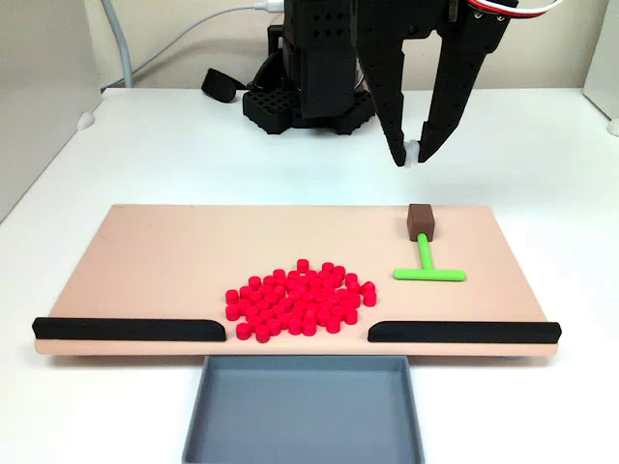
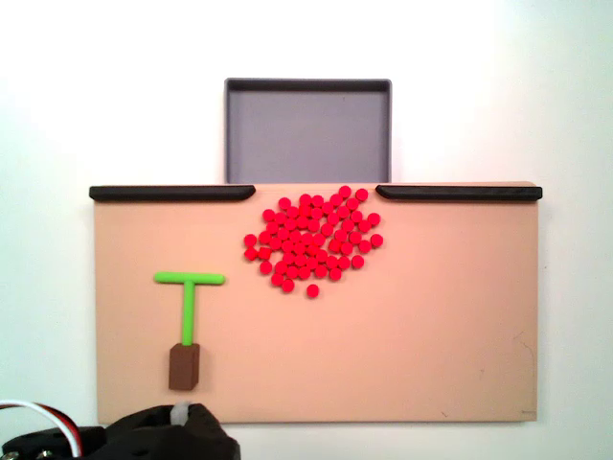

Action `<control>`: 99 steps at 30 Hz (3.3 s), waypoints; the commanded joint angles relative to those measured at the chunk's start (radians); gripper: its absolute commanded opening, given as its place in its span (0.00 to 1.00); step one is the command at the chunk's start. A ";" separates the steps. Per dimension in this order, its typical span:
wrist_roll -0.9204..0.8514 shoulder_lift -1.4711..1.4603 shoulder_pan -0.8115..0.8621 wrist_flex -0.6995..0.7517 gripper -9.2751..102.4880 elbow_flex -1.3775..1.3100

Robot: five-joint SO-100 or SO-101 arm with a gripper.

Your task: Grasp a green tool by the dark brown handle.

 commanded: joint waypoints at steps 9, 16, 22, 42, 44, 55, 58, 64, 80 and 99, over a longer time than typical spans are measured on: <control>0.015 0.020 0.014 -0.009 0.20 0.000; 0.043 0.012 0.023 -0.009 0.21 -0.005; 0.072 0.008 0.029 -0.009 0.22 -0.015; 0.012 -0.046 0.034 -0.049 0.22 0.000; 0.002 -0.052 0.032 -0.049 0.23 0.000; -0.011 -0.089 0.029 -0.109 0.22 0.005; -0.009 -0.103 0.029 -0.110 0.22 0.005; 0.005 -0.124 0.034 -0.110 0.22 0.005; -0.003 -0.147 0.044 -0.112 0.22 -0.011; 0.023 -0.129 0.048 -0.138 0.22 -0.012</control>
